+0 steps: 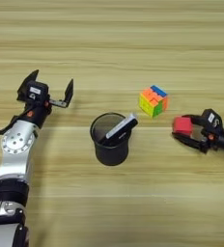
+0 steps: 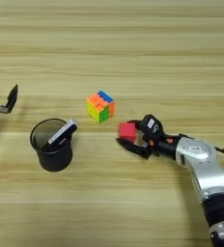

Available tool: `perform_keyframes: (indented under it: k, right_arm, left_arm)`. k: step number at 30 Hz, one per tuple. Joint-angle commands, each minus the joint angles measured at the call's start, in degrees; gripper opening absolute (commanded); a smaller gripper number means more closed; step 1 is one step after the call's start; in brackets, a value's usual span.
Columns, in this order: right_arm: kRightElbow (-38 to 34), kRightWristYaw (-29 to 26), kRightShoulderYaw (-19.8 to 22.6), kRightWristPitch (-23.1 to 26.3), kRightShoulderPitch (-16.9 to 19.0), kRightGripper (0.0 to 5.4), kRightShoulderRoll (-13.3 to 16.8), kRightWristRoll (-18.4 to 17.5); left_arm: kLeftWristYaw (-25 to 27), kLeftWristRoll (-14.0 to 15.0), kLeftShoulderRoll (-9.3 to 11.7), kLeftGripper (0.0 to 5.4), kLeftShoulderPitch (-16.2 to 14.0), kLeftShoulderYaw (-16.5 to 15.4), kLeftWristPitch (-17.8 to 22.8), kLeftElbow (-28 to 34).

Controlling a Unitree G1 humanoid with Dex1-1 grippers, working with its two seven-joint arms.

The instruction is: Move the objects on the table

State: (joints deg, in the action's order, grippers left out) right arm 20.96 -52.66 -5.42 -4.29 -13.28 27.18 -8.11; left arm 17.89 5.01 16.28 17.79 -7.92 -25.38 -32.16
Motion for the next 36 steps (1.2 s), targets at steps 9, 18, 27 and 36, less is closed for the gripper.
perform_keyframes:
  k: [9, 18, 27, 36]
  right_arm:
    - [-7.2, 0.2, 2.1, 0.4, -0.1, 4.86, 1.1, -2.0]
    - [-23.4, -1.3, 3.3, 6.5, 1.9, 5.38, 2.3, -8.6]
    - [-34.6, -2.0, 0.0, 12.3, 2.1, 5.38, 1.1, -13.4]
    - [-35.3, -1.8, -5.5, 14.4, 0.9, 5.38, -1.4, -13.4]
  left_arm:
    - [-0.3, -0.4, -0.2, 5.40, 0.7, 0.4, -0.4, -0.6]
    - [-0.6, -0.6, -0.4, 5.40, 0.9, 0.8, -0.5, -0.9]
    - [-0.7, -0.7, -0.6, 5.40, 1.3, 1.1, -0.9, -1.3]
    - [-0.8, -0.7, -0.9, 5.40, 1.2, 1.4, -1.1, -1.0]
